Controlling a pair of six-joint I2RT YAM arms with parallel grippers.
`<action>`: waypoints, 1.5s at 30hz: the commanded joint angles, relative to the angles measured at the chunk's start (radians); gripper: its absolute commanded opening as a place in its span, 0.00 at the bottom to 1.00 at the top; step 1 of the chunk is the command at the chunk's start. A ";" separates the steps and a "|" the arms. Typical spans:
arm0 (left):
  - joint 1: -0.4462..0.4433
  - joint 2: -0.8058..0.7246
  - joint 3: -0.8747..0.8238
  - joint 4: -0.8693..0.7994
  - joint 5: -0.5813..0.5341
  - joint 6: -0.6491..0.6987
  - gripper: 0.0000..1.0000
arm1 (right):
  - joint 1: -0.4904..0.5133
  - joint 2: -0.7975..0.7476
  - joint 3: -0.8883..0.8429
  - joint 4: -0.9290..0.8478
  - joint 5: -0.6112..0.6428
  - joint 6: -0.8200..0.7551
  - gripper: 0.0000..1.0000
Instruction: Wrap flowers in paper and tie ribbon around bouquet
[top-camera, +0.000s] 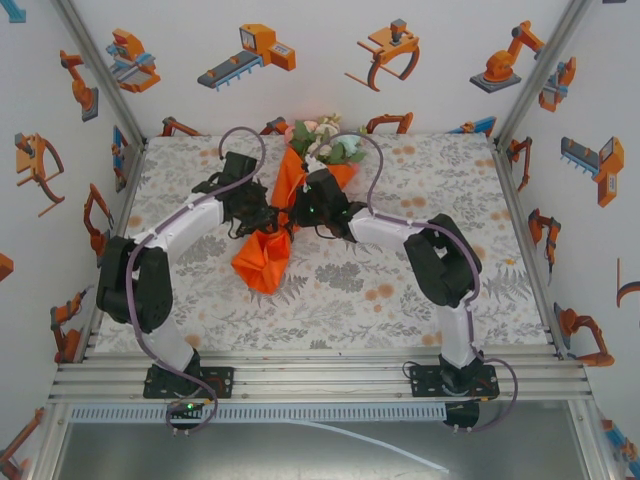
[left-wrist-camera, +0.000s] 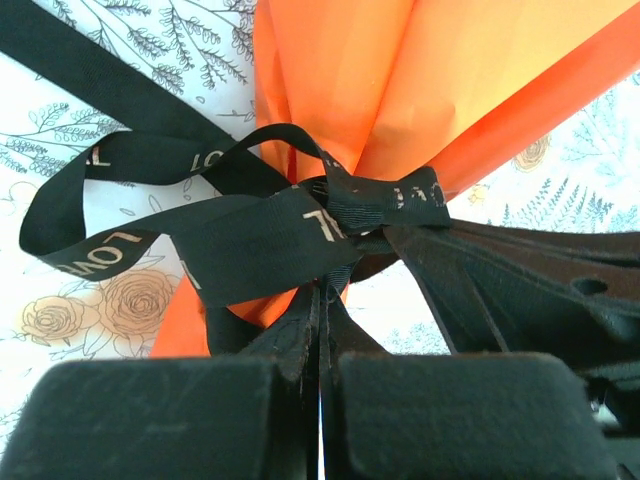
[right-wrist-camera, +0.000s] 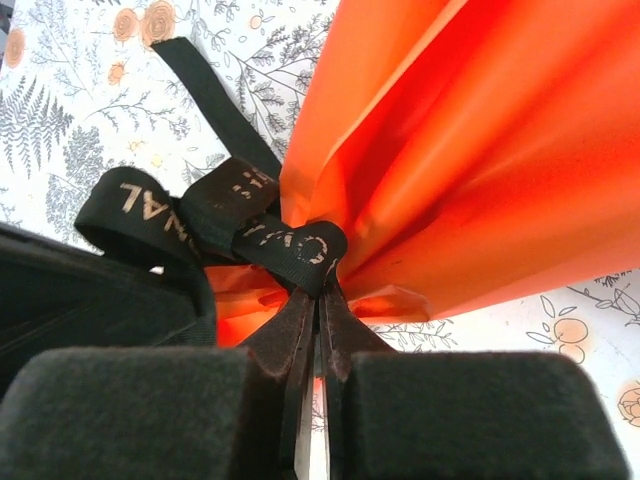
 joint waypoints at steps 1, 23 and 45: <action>0.006 0.030 0.043 0.011 0.006 -0.028 0.00 | 0.006 -0.060 -0.011 0.070 -0.034 -0.026 0.07; 0.018 0.154 0.064 0.166 0.110 -0.097 0.00 | 0.008 -0.102 -0.095 0.115 -0.178 -0.051 0.28; 0.014 0.235 0.071 0.236 0.191 -0.035 0.00 | -0.113 -0.206 -0.253 0.100 -0.005 0.025 0.35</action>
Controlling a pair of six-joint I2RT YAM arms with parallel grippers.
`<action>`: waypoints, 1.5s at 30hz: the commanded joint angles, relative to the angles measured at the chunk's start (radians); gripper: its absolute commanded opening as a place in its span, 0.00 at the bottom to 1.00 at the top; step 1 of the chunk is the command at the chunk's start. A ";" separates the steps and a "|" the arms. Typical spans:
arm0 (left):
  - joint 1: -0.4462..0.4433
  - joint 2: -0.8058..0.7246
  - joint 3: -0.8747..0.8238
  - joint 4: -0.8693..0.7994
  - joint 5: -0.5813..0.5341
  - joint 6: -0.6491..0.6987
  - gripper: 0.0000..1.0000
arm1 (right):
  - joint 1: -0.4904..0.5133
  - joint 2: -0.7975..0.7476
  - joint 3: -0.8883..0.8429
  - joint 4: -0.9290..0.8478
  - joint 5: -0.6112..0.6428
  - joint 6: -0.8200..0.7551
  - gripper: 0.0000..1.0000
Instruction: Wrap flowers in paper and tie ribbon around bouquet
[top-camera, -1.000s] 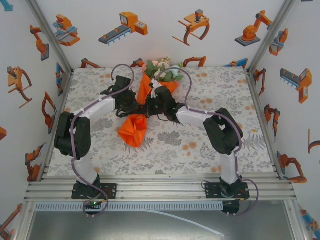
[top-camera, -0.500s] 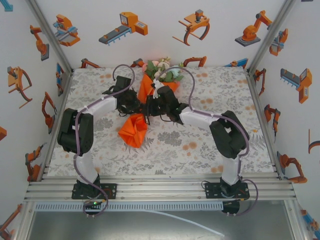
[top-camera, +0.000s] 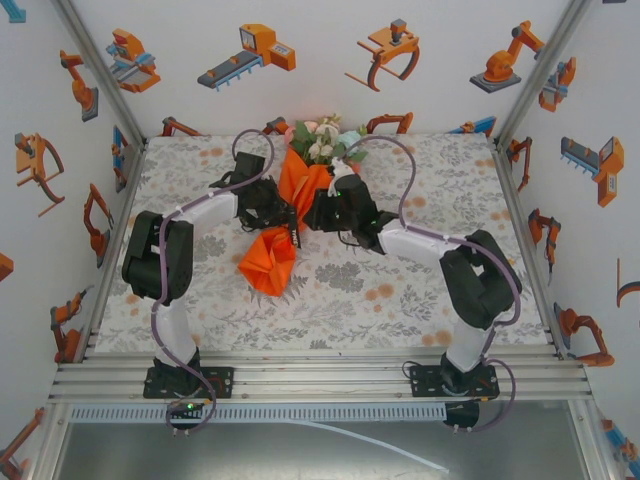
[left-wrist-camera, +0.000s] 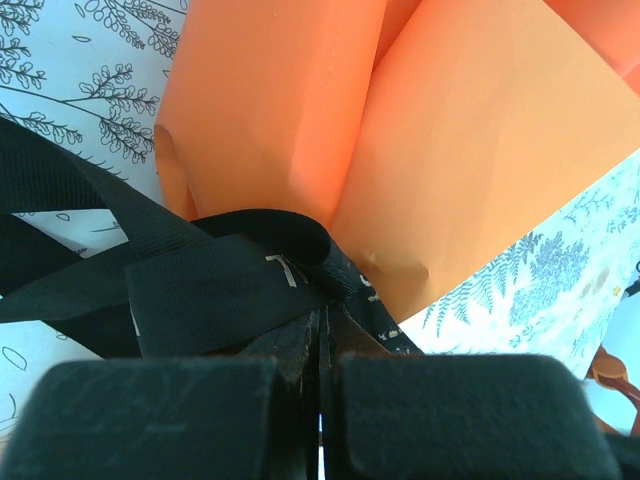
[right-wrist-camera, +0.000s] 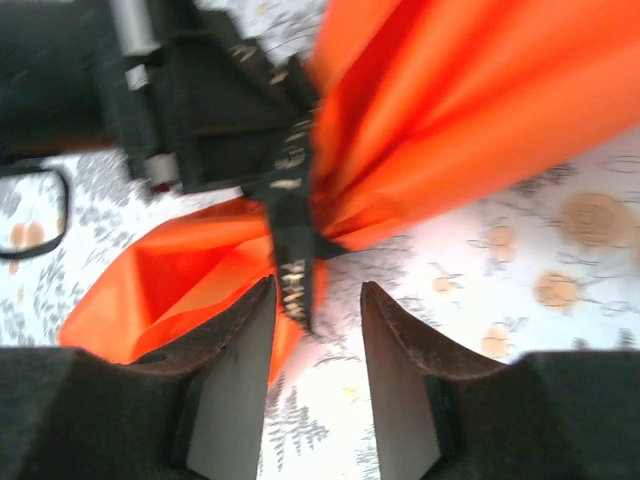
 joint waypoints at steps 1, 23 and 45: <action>-0.001 0.017 0.013 0.021 0.019 0.032 0.00 | -0.038 0.058 0.033 0.031 0.004 0.028 0.31; 0.003 -0.003 0.013 0.087 0.074 -0.011 0.00 | -0.006 0.244 0.198 0.202 -0.263 0.020 0.22; 0.013 -0.031 -0.038 0.148 0.148 -0.049 0.00 | -0.018 0.202 0.099 0.196 -0.074 0.031 0.37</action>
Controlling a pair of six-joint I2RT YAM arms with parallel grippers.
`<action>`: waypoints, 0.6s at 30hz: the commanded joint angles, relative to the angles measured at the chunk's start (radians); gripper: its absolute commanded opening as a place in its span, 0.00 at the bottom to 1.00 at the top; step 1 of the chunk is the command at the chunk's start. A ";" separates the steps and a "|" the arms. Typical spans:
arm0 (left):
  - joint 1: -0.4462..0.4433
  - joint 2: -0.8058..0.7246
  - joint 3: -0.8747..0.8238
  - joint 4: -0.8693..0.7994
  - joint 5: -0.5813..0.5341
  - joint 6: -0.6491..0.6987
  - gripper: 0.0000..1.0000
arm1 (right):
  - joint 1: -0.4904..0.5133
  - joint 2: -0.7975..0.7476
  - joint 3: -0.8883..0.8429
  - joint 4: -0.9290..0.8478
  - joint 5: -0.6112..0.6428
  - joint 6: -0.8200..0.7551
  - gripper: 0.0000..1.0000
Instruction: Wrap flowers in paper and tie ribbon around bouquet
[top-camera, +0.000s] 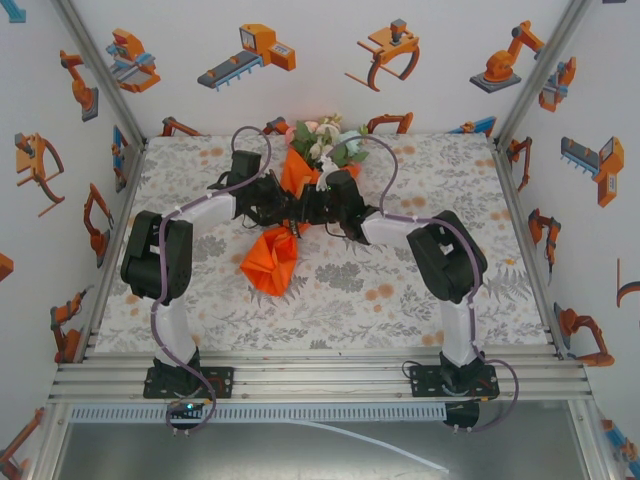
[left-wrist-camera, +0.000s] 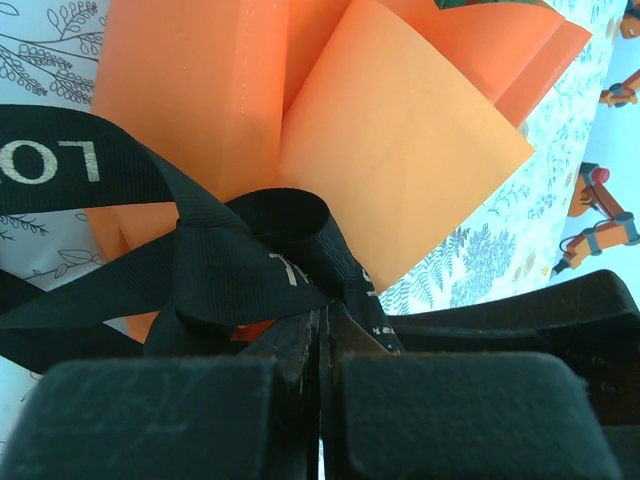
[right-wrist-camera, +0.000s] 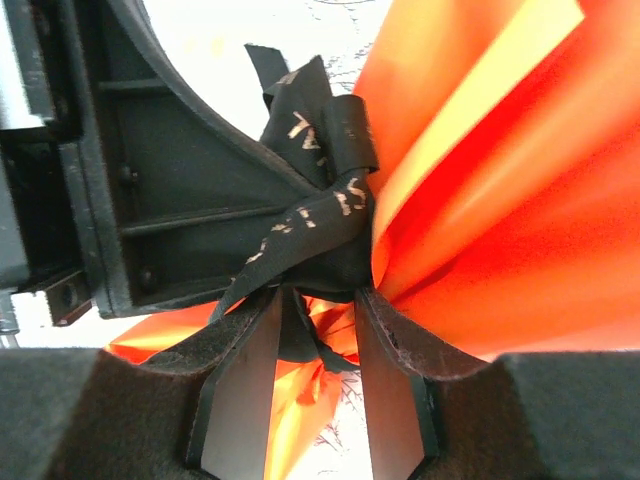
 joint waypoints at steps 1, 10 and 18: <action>0.000 -0.028 -0.010 -0.001 0.032 -0.003 0.00 | -0.005 -0.054 -0.044 0.011 0.094 -0.001 0.37; -0.001 -0.026 -0.004 0.003 0.048 -0.003 0.00 | -0.005 -0.040 -0.021 0.041 0.073 0.010 0.44; -0.002 -0.014 -0.004 0.013 0.069 -0.013 0.00 | -0.003 0.011 0.015 0.117 -0.009 0.057 0.45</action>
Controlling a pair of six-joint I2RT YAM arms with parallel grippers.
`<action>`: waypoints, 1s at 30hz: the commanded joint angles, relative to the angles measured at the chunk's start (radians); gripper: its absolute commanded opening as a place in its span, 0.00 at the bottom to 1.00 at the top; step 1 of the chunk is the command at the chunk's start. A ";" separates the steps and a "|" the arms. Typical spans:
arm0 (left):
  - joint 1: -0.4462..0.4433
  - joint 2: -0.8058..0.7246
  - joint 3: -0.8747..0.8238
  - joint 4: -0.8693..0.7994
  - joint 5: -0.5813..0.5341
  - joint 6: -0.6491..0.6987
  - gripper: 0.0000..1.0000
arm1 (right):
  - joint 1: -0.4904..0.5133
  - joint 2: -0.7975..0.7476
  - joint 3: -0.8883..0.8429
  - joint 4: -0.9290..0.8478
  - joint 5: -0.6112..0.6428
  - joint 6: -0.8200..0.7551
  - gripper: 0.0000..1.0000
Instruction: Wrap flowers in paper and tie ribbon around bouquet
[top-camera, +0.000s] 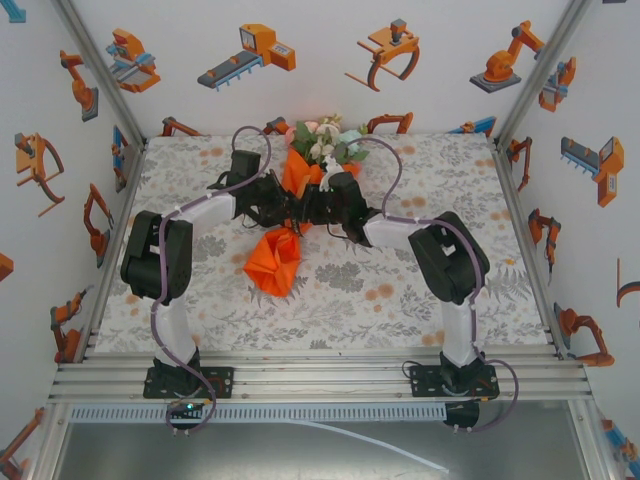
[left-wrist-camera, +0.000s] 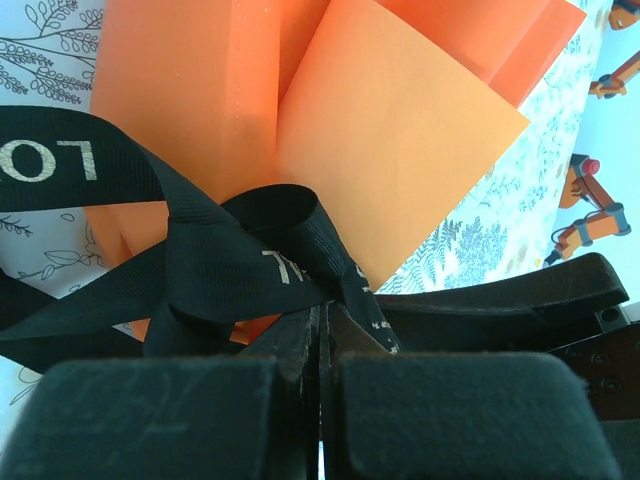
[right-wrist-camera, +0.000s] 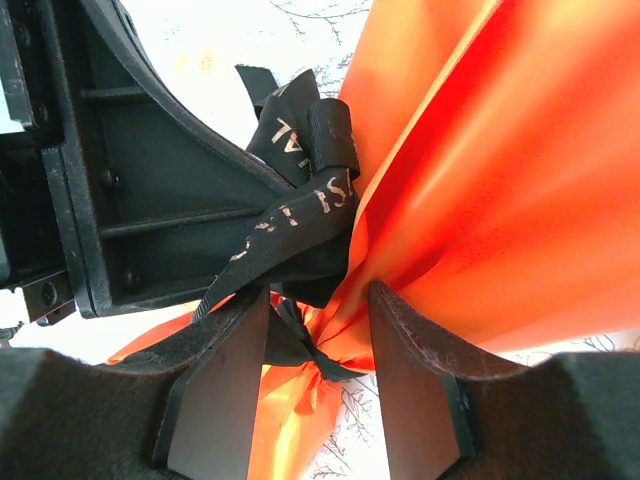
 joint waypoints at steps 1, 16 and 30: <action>-0.005 -0.012 -0.003 0.008 0.049 -0.014 0.00 | -0.002 0.021 0.040 0.072 -0.019 0.020 0.44; 0.001 -0.049 -0.018 -0.018 0.035 0.027 0.15 | -0.003 -0.039 -0.007 0.050 -0.001 -0.025 0.03; 0.040 -0.200 -0.036 -0.153 -0.011 0.112 0.29 | 0.005 -0.074 -0.015 -0.065 -0.001 -0.077 0.02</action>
